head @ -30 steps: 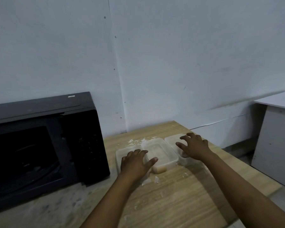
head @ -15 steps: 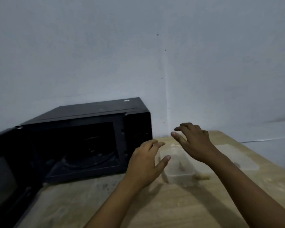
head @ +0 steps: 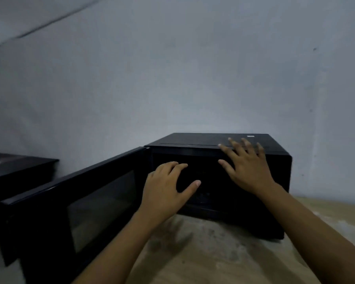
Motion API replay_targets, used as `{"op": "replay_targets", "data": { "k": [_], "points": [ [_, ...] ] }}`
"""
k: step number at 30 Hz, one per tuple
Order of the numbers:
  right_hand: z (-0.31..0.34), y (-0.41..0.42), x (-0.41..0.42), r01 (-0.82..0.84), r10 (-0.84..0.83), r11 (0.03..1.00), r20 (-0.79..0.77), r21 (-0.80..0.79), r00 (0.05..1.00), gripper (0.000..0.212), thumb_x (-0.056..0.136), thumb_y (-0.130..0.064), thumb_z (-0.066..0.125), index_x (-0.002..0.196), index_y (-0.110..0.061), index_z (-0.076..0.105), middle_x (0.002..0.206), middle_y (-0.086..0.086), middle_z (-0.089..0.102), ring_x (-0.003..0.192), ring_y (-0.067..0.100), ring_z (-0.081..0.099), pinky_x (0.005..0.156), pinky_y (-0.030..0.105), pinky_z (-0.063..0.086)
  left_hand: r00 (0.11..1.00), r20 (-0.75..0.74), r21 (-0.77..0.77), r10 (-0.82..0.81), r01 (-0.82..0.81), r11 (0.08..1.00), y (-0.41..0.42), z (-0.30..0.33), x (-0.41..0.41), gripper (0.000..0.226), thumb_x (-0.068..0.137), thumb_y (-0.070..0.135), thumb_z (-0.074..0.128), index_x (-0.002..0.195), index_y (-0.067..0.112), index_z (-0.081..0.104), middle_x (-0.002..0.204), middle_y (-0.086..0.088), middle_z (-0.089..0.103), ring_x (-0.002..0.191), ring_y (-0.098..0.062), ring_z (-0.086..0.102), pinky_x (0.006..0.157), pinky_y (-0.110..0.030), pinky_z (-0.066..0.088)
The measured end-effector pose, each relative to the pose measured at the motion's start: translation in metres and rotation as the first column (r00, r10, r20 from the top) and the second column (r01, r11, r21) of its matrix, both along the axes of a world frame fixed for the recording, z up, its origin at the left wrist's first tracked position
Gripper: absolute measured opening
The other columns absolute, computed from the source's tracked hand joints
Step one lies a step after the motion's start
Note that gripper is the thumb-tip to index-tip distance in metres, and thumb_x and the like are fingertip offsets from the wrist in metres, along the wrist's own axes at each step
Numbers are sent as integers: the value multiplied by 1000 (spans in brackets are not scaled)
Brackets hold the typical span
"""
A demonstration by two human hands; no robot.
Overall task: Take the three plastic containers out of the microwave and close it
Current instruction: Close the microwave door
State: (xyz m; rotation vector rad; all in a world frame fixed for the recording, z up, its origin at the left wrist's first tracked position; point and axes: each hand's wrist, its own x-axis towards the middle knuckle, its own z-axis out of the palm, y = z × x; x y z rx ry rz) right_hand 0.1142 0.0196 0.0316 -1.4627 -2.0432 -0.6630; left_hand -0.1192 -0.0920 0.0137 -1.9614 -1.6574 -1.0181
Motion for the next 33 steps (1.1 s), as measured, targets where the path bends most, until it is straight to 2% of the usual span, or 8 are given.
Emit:
{"op": "replay_targets", "data": {
  "k": [3, 6, 12, 16, 21, 26, 30, 33],
  "points": [
    [-6, 15, 0, 86, -85, 995, 26, -46, 996, 67, 94, -65, 13, 154, -37, 26, 155, 2, 41, 141, 33, 36, 112, 55, 18, 974, -50, -56, 220, -222, 973, -11, 9, -28, 77, 83, 83, 34, 145, 38, 46, 154, 6, 44, 148, -17, 32, 120, -44, 21],
    [-11, 18, 2, 112, -109, 993, 54, -36, 993, 72, 92, -65, 13, 153, -32, 31, 146, 5, 52, 133, 33, 44, 105, 51, 25, 896, -110, -146, 430, -443, 885, -19, 17, -51, 85, 82, 84, 32, 153, 38, 29, 164, -4, 27, 154, -30, 12, 121, -57, 5],
    [-11, 17, 2, 111, -109, 993, 32, -49, 993, 73, 91, -66, 9, 154, -35, 27, 150, 2, 46, 138, 31, 38, 107, 51, 20, 789, -162, -246, 592, -614, 750, -30, 21, -81, 88, 85, 82, 30, 157, 33, 21, 164, -17, 23, 154, -36, 9, 119, -63, 3],
    [-11, 17, 4, 112, -112, 993, 26, -39, 993, 72, 91, -64, 7, 154, -36, 24, 152, 1, 43, 140, 29, 34, 109, 49, 16, 778, -169, -266, 605, -627, 732, -37, 27, -86, 85, 86, 80, 31, 156, 34, 21, 164, -16, 25, 154, -37, 12, 118, -64, 2],
    [-12, 17, 4, 94, -94, 995, 6, -28, 996, 73, 90, -63, 7, 153, -33, 30, 149, 2, 47, 137, 31, 37, 109, 50, 18, 777, -181, -322, 603, -626, 711, -52, 49, -93, 86, 84, 83, 30, 154, 33, 25, 151, -12, 48, 139, -35, 42, 112, -55, 28],
    [-12, 18, 3, 85, -85, 996, -3, -28, 996, 61, 99, -61, 20, 154, -34, 23, 155, 1, 39, 143, 29, 30, 113, 48, 15, 828, -251, -382, 501, -560, 735, -67, 66, -94, 87, 80, 88, 31, 149, 36, 33, 142, -2, 60, 130, -30, 54, 108, -49, 35],
    [-12, 17, 4, 86, -86, 996, 3, -28, 996, 62, 98, -61, 19, 155, -35, 21, 156, -1, 38, 144, 28, 29, 113, 47, 15, 927, -166, -563, 337, -370, 739, -86, 87, -95, 107, 56, 101, 32, 145, 43, 39, 144, 1, 58, 130, -24, 55, 110, -43, 41],
    [-11, 17, 4, 83, -83, 996, -6, -36, 997, 72, 90, -63, 6, 153, -34, 26, 152, 1, 43, 141, 29, 34, 111, 48, 17, 978, -85, -668, 190, -197, 717, -105, 108, -91, 100, 53, 101, 41, 137, 48, 49, 144, 7, 57, 131, -13, 54, 115, -38, 37]
  ]
}}
